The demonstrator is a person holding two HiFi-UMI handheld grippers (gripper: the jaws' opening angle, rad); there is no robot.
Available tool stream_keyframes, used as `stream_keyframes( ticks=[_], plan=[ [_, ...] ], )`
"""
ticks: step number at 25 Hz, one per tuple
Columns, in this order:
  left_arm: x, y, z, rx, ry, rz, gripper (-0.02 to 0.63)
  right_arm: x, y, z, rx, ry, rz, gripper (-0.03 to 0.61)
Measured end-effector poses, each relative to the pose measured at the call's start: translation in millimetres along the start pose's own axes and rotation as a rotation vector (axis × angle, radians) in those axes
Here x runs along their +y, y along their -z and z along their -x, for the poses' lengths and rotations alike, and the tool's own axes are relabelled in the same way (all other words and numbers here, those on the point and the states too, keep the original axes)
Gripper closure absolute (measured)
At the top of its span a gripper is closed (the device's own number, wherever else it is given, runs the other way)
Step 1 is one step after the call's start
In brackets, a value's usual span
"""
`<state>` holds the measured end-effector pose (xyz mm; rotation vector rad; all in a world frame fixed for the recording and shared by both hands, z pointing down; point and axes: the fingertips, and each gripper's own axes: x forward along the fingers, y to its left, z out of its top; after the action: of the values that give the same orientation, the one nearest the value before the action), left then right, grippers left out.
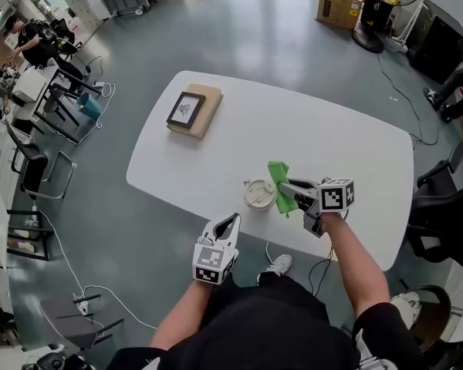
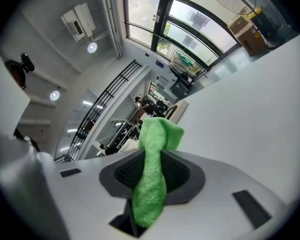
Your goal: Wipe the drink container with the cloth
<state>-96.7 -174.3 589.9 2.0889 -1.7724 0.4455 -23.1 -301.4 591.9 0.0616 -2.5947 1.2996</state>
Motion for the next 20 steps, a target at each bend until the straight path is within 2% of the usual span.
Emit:
stream_keyframes(
  ticks=[8, 20],
  plan=[
    [4, 5, 2, 0.018, -0.013, -0.003, 0.6, -19, 18, -13, 0.103, 0.089, 0.084, 0.472],
    [8, 24, 8, 0.053, -0.019, 0.003, 0.6, -69, 64, -32, 0.354, 0.31, 0.338, 0.471]
  ],
)
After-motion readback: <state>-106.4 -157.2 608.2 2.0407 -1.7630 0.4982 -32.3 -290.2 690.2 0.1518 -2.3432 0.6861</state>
